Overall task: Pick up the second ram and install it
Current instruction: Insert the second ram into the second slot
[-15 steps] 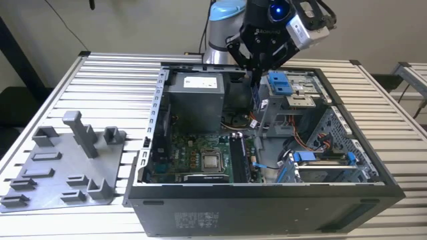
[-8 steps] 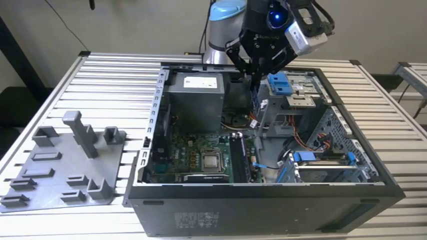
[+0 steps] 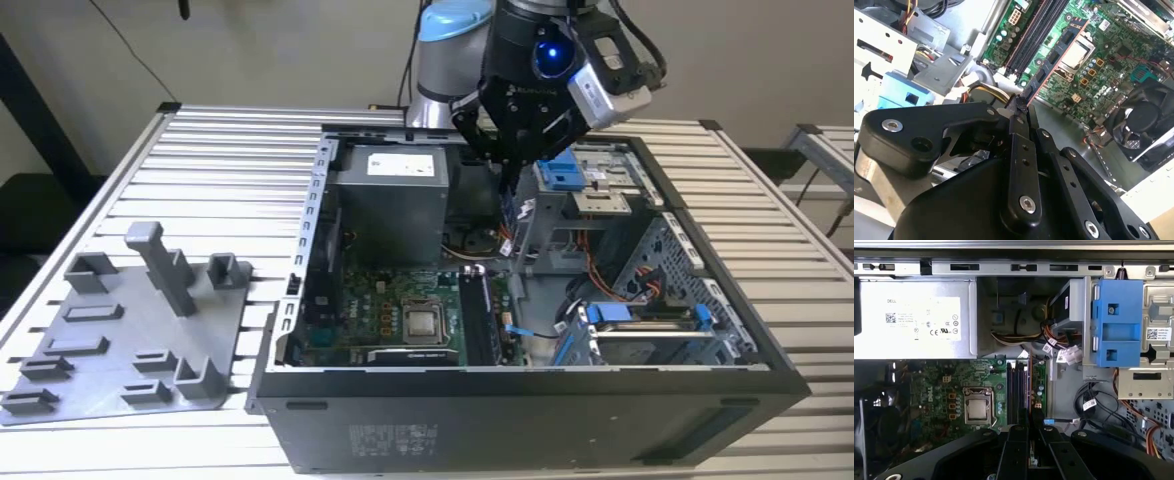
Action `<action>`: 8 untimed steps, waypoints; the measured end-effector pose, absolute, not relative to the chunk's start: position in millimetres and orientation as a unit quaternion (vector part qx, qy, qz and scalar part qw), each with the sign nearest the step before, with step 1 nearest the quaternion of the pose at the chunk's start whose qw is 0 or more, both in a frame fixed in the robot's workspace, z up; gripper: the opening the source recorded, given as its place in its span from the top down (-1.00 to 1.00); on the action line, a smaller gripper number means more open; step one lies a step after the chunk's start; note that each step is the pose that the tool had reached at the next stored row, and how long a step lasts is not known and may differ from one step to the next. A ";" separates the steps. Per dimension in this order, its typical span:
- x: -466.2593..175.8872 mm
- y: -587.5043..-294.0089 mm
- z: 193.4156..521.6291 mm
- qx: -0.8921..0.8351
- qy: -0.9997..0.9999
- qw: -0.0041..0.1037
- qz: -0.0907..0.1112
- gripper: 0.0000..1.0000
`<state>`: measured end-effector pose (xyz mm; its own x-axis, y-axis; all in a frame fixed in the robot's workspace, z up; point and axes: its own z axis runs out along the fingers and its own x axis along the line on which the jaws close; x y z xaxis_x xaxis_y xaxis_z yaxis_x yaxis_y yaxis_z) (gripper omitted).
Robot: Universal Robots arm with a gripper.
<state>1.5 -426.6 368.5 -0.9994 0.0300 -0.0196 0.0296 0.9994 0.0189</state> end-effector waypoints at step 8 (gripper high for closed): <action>1.6 -431.1 358.7 0.015 1.000 0.010 0.009 0.72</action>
